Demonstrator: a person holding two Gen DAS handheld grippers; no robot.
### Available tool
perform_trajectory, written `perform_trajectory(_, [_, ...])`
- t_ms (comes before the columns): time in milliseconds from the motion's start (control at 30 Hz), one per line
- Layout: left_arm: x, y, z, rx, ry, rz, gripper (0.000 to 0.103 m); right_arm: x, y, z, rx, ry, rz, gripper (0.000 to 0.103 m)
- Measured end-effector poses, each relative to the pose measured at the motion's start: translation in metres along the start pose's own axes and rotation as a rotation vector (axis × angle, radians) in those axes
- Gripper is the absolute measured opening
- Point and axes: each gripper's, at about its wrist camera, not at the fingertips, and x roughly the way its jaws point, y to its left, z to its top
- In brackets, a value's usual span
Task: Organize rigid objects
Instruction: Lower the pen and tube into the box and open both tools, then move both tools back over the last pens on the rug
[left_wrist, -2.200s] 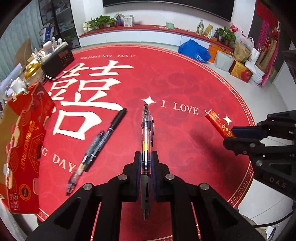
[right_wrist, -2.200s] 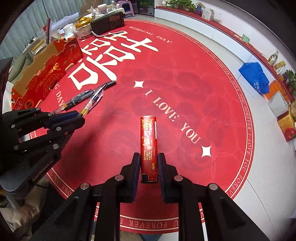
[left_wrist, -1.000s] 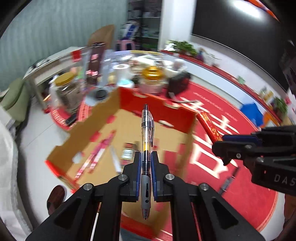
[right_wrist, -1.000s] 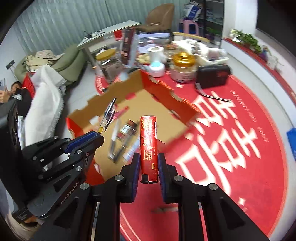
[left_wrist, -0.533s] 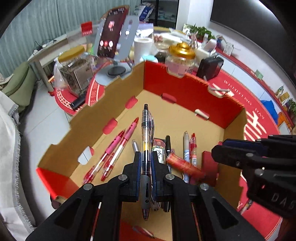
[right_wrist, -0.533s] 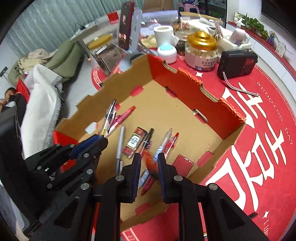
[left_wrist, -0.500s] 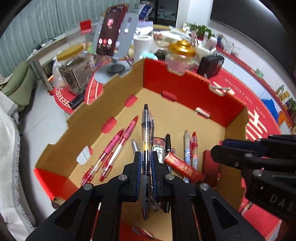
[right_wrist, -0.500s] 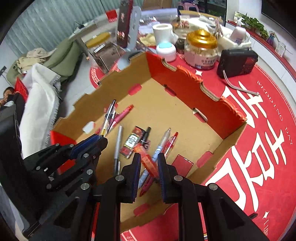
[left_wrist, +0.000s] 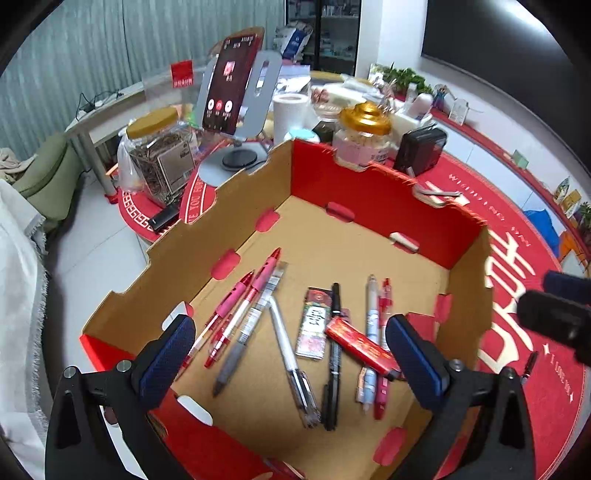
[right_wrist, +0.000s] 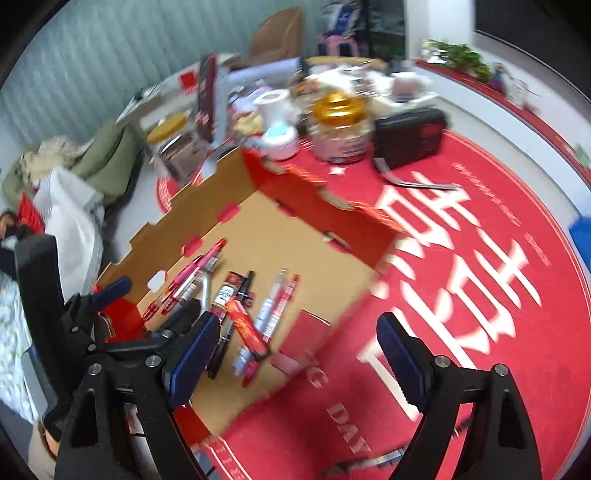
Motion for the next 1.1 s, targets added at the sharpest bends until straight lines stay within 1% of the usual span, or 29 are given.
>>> perform_trajectory(67, [-0.01, -0.007, -0.004, 0.011, -0.024, -0.025, 0.103, -0.012, -0.024, -0.019, 0.071, -0.029, -0.085, 0.088])
perform_trajectory(133, [-0.022, -0.019, -0.009, 0.04, -0.048, -0.055, 0.103, -0.016, -0.047, -0.039, 0.144, -0.029, -0.17, 0.088])
perform_trajectory(200, [-0.03, -0.032, -0.013, 0.076, -0.067, -0.08, 0.103, -0.008, -0.072, -0.062, 0.216, 0.04, -0.226, 0.088])
perform_trajectory(333, [-0.046, -0.067, -0.027, 0.172, -0.092, -0.141, 0.103, 0.014, -0.102, -0.096, 0.303, 0.15, -0.288, 0.088])
perform_trajectory(433, [-0.052, -0.086, -0.036, 0.213, -0.093, -0.161, 0.103, 0.029, -0.109, -0.115, 0.346, 0.181, -0.316, 0.088])
perform_trajectory(500, [-0.055, -0.093, -0.041, 0.23, -0.092, -0.159, 0.103, 0.038, -0.103, -0.119, 0.341, 0.181, -0.326, 0.088])
perform_trajectory(567, [-0.058, -0.096, -0.044, 0.234, -0.09, -0.155, 0.103, 0.047, -0.092, -0.117, 0.29, 0.173, -0.359, 0.088])
perform_trajectory(600, [-0.059, -0.097, -0.046, 0.229, -0.086, -0.154, 0.103, 0.053, -0.084, -0.115, 0.24, 0.172, -0.39, 0.088])
perform_trajectory(633, [-0.06, -0.098, -0.047, 0.229, -0.081, -0.157, 0.103, 0.052, -0.077, -0.115, 0.206, 0.139, -0.415, 0.088])
perform_trajectory(700, [-0.062, -0.101, -0.051, 0.236, -0.073, -0.154, 0.103, 0.052, -0.067, -0.118, 0.112, 0.112, -0.464, 0.088])
perform_trajectory(767, [-0.063, -0.107, -0.056, 0.252, -0.068, -0.16, 0.103, 0.047, -0.063, -0.124, 0.025, 0.115, -0.496, 0.088])
perform_trajectory(867, [-0.064, -0.124, -0.067, 0.302, -0.061, -0.171, 0.103, 0.034, -0.076, -0.139, -0.017, 0.117, -0.513, 0.088])
perform_trajectory(933, [-0.062, -0.136, -0.075, 0.33, -0.052, -0.178, 0.103, 0.025, -0.09, -0.148, -0.015, 0.122, -0.502, 0.088])
perform_trajectory(967, [-0.06, -0.142, -0.079, 0.341, -0.044, -0.181, 0.103, 0.018, -0.097, -0.153, -0.003, 0.114, -0.478, 0.088])
perform_trajectory(1000, [-0.057, -0.148, -0.083, 0.349, -0.033, -0.186, 0.103, 0.005, -0.107, -0.16, 0.02, 0.079, -0.434, 0.088])
perform_trajectory(1033, [-0.054, -0.154, -0.088, 0.356, -0.017, -0.19, 0.103, 0.0, -0.111, -0.163, 0.037, 0.058, -0.411, 0.088])
perform_trajectory(1100, [-0.047, -0.164, -0.097, 0.363, 0.012, -0.196, 0.103, -0.014, -0.125, -0.171, 0.079, 0.027, -0.392, 0.088])
